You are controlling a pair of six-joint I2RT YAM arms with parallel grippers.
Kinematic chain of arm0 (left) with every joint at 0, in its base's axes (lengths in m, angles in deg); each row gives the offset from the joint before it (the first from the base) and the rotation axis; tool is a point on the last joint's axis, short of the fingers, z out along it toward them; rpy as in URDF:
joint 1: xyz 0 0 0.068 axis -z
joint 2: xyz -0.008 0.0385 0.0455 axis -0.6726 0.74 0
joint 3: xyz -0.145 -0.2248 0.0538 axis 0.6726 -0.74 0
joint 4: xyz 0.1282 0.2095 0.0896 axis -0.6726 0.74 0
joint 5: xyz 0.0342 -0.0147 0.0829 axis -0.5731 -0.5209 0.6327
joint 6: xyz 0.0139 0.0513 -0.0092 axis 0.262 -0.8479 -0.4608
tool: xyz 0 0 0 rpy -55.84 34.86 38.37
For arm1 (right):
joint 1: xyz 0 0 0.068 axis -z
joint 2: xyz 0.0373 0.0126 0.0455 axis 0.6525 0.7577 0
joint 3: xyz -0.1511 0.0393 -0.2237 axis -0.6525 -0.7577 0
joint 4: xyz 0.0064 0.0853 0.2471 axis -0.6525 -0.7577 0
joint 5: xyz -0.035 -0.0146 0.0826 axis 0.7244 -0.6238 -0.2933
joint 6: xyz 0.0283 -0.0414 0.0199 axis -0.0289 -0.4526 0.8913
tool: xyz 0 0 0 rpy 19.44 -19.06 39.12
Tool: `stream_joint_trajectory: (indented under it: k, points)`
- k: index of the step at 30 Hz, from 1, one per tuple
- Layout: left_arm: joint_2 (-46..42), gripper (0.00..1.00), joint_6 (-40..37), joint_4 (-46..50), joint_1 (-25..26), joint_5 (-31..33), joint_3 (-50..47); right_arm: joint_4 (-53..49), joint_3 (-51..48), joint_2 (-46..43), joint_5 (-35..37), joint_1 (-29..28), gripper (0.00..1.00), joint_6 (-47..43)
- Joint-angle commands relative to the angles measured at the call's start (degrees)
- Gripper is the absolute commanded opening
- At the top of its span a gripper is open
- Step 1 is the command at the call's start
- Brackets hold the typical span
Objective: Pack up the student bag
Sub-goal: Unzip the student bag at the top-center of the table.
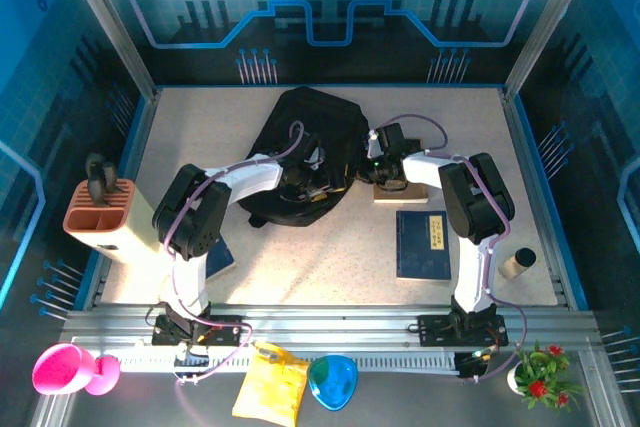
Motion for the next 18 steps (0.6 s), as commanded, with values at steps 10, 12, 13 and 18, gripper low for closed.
stream_joint_trajectory:
  k: [10,12,13,18]
  points:
    - [-1.92,0.51,-0.28,-7.08,0.27,-2.53,-1.67,-3.33,-2.18,0.36,0.77,-1.32,0.12,0.27]
    - [-1.75,0.48,-0.47,-6.02,0.26,-0.28,-1.59,-3.29,-2.24,0.27,0.85,-1.32,0.12,0.35]
    - [-1.79,0.46,-0.46,-5.14,0.26,1.40,-1.53,-3.29,-2.24,0.27,0.90,-1.32,0.12,0.36]
    - [-2.95,0.41,1.47,0.50,0.27,8.79,-1.37,-3.33,-2.24,0.27,0.94,-1.33,0.12,0.53]
